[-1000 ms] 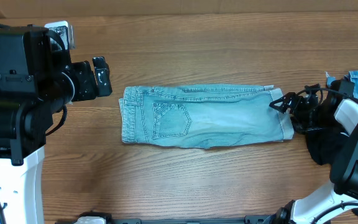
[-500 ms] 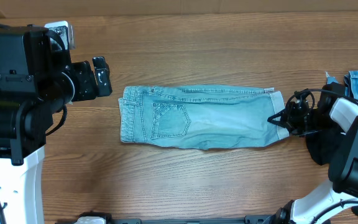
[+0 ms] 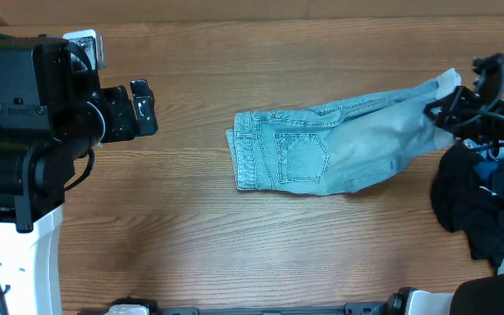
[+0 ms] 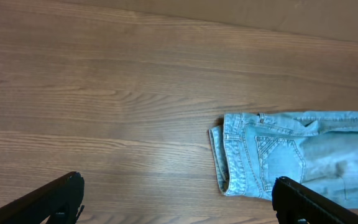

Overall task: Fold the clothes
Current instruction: 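Fold the held right end leftward over the shorts with the right gripper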

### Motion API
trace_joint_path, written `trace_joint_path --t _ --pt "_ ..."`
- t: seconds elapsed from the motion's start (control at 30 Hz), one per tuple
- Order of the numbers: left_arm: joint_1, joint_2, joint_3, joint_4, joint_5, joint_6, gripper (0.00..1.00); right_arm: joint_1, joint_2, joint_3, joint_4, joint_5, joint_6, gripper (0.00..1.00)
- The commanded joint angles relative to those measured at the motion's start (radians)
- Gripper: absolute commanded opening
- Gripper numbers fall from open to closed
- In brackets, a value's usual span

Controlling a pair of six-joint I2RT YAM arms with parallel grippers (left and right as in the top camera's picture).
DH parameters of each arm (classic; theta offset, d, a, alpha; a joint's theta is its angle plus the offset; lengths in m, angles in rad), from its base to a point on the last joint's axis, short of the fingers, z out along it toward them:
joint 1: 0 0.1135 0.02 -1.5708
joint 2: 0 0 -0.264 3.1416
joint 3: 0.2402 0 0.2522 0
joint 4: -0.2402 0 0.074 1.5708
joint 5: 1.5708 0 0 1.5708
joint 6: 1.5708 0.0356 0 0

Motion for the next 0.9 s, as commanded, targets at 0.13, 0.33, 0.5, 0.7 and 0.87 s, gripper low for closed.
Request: trace_joint_path --t 0.13,0.33,0.5,0.7,0.87 --pt "0.005 0.0 0.001 0.0 0.004 -0.003 1.0 0.454 0.055 0.016 0.027 0.29 0.001 0.04" --pt "0.005 0.0 0.001 0.0 0.004 -0.003 1.0 0.551 0.209 0.007 0.004 0.327 0.001 0.04" --pt "0.005 0.0 0.001 0.0 0.004 -0.003 1.0 0.545 0.2 0.017 0.013 0.376 0.004 0.04" --pt "0.005 0.0 0.002 0.0 0.004 -0.003 1.0 0.66 0.2 0.017 0.061 0.375 0.024 0.04" --pt "0.005 0.0 0.002 0.0 0.004 -0.003 1.0 0.765 0.2 0.017 0.13 0.372 0.023 0.04"
